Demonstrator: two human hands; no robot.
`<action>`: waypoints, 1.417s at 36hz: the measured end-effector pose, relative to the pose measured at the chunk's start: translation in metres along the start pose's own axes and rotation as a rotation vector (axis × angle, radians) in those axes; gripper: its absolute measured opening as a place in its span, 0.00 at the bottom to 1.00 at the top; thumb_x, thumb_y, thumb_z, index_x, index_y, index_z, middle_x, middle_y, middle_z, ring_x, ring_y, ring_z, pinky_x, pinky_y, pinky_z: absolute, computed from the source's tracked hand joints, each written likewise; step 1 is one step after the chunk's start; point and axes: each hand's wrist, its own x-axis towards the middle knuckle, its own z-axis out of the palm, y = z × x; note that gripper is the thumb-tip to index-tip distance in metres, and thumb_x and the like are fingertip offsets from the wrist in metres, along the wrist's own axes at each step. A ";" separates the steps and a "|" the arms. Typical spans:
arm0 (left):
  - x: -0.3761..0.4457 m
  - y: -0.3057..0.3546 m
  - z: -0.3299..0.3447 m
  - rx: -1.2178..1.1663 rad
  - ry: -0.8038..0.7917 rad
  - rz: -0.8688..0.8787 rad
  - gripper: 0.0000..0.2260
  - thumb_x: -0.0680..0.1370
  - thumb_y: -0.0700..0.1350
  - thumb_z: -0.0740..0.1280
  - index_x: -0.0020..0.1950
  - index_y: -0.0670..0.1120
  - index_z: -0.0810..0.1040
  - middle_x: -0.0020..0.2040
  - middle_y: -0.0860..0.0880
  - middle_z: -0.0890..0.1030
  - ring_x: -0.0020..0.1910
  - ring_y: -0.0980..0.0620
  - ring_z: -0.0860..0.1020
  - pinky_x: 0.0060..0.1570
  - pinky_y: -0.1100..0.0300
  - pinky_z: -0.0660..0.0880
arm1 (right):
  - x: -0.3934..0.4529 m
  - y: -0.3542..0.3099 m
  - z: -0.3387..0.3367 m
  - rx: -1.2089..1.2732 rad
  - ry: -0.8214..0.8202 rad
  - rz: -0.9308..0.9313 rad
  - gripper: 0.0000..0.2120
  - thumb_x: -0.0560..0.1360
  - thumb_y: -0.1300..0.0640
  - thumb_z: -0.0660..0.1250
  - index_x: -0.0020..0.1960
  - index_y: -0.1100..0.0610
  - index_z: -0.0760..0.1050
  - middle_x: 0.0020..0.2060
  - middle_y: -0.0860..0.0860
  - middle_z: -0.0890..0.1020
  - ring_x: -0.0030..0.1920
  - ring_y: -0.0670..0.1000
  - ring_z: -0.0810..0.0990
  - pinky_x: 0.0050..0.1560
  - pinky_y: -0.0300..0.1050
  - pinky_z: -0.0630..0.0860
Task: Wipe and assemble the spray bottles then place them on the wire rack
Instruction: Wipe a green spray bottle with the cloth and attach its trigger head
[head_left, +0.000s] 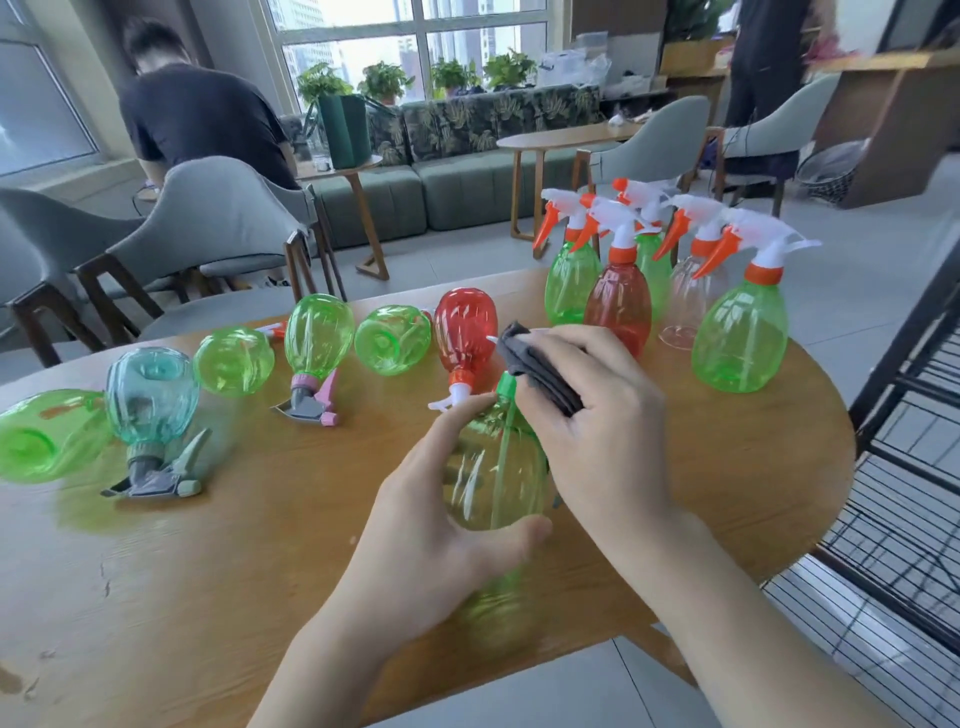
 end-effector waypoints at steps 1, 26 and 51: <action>0.000 -0.001 0.000 0.005 0.002 0.004 0.40 0.64 0.57 0.81 0.71 0.73 0.67 0.60 0.71 0.77 0.62 0.66 0.75 0.55 0.78 0.66 | 0.001 0.001 0.000 0.006 -0.016 -0.002 0.13 0.75 0.65 0.71 0.58 0.63 0.84 0.52 0.54 0.83 0.53 0.48 0.80 0.59 0.30 0.73; -0.003 -0.010 0.000 -0.069 0.020 0.017 0.38 0.66 0.55 0.81 0.72 0.69 0.69 0.65 0.67 0.78 0.68 0.65 0.74 0.61 0.75 0.67 | 0.003 0.017 -0.009 -0.099 -0.014 -0.020 0.13 0.73 0.66 0.72 0.57 0.64 0.83 0.51 0.57 0.83 0.53 0.48 0.79 0.59 0.27 0.71; -0.002 -0.011 0.001 -0.091 0.014 -0.015 0.38 0.68 0.46 0.84 0.72 0.66 0.71 0.62 0.72 0.77 0.64 0.71 0.73 0.55 0.81 0.66 | 0.003 0.038 -0.015 -0.182 0.200 0.193 0.07 0.76 0.61 0.71 0.51 0.64 0.82 0.42 0.50 0.78 0.43 0.42 0.71 0.46 0.21 0.65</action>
